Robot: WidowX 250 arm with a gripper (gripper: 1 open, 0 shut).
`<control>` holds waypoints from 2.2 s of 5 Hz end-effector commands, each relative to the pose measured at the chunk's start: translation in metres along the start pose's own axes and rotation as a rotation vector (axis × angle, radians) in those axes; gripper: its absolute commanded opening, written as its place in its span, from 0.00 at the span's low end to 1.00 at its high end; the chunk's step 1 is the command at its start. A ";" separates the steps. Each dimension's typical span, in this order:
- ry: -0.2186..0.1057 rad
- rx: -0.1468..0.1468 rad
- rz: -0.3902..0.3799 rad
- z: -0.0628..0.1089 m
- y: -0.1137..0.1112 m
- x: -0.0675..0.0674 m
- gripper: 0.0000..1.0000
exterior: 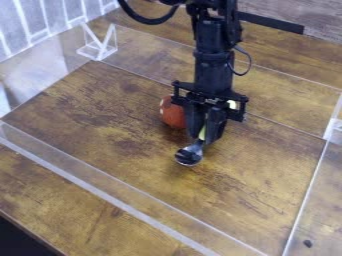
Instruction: Move the green spoon to the left
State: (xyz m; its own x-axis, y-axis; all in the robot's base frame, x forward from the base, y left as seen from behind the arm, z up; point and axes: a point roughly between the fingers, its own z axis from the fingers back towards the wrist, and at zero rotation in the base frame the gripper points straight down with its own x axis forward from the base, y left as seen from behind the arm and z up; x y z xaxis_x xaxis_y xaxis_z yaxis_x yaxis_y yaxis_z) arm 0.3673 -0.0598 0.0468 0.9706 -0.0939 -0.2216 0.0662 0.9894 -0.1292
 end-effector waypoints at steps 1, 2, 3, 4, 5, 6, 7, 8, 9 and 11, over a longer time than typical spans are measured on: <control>-0.047 -0.016 -0.004 0.023 -0.013 0.008 0.00; -0.038 -0.024 0.022 0.021 -0.013 0.008 0.00; -0.024 -0.033 0.047 0.020 -0.013 0.007 0.00; -0.010 -0.041 0.085 0.020 -0.014 0.002 0.00; 0.006 -0.048 0.119 0.020 -0.015 -0.002 0.00; -0.001 -0.045 0.064 0.029 -0.012 -0.005 0.00; -0.021 -0.062 0.108 0.049 -0.009 -0.011 0.00; -0.043 -0.079 0.150 0.070 -0.007 -0.019 0.00; -0.068 -0.088 0.157 0.095 -0.003 -0.020 0.00; -0.154 -0.129 0.178 0.135 0.025 -0.032 0.00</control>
State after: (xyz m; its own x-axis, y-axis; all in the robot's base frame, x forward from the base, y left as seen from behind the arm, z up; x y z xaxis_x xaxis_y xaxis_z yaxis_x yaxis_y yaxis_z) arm 0.3740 -0.0240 0.1391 0.9709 0.0997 -0.2177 -0.1467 0.9662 -0.2119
